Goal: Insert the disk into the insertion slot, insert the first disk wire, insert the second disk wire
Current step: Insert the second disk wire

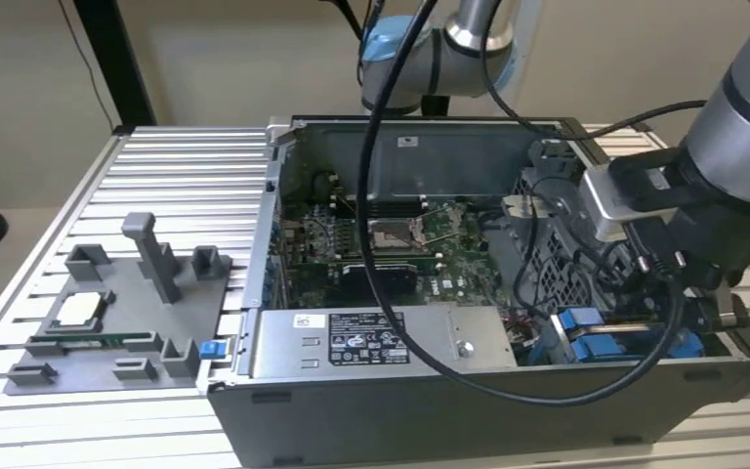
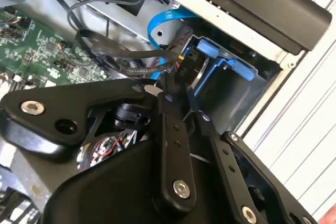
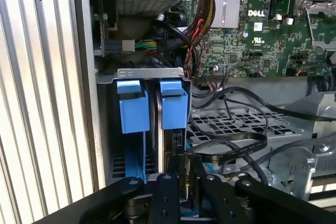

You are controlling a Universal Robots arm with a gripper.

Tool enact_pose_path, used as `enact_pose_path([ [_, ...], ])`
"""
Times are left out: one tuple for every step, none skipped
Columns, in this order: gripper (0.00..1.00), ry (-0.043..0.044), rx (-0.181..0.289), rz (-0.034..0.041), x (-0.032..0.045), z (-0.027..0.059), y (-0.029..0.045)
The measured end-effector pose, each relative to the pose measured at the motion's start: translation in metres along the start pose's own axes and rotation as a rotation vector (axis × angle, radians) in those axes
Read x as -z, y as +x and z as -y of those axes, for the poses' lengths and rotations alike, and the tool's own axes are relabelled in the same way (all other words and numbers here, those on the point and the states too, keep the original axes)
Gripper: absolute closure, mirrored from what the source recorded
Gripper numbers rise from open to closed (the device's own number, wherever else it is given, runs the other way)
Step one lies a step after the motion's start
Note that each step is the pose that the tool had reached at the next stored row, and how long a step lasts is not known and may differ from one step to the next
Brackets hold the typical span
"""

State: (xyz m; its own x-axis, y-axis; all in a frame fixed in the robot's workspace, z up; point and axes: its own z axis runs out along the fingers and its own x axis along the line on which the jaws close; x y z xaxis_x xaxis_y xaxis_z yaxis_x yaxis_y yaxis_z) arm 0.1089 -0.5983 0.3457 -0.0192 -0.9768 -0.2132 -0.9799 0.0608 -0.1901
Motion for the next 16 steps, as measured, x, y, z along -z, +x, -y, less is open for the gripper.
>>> enact_pose_path([
  [0.00, -0.0005, 0.000, 0.0001, 0.0043, 0.0009, -0.0010],
  [0.00, -0.0010, 0.000, -0.0001, 0.0086, 0.0017, -0.0019],
  [0.00, -0.0015, 0.000, -0.0001, 0.0129, 0.0026, -0.0029],
  [0.00, -0.0022, 0.000, 0.0000, 0.0174, 0.0035, -0.0038],
  [0.00, -0.0030, -0.001, -0.0001, 0.0219, 0.0044, -0.0048],
  [0.00, -0.0035, -0.001, -0.0002, 0.0263, 0.0053, -0.0057],
  [0.00, -0.0040, -0.001, -0.0002, 0.0307, 0.0061, -0.0067],
  [0.00, -0.0043, -0.001, -0.0003, 0.0349, 0.0069, -0.0076],
  [0.00, -0.0044, -0.001, -0.0004, 0.0384, 0.0077, -0.0084],
  [0.00, -0.0045, -0.001, -0.0003, 0.0407, 0.0081, -0.0089],
  [0.00, -0.0045, -0.001, -0.0003, 0.0414, 0.0082, -0.0090],
  [0.00, -0.0045, -0.001, 0.0000, 0.0414, 0.0083, -0.0090],
  [0.00, -0.0045, -0.001, 0.0000, 0.0414, 0.0083, -0.0090],
  [0.00, -0.0045, -0.001, -0.0002, 0.0414, 0.0083, -0.0090],
  [0.00, -0.0045, -0.001, -0.0014, 0.0415, 0.0083, -0.0091],
  [0.00, -0.0045, -0.001, -0.0021, 0.0415, 0.0083, -0.0091],
])
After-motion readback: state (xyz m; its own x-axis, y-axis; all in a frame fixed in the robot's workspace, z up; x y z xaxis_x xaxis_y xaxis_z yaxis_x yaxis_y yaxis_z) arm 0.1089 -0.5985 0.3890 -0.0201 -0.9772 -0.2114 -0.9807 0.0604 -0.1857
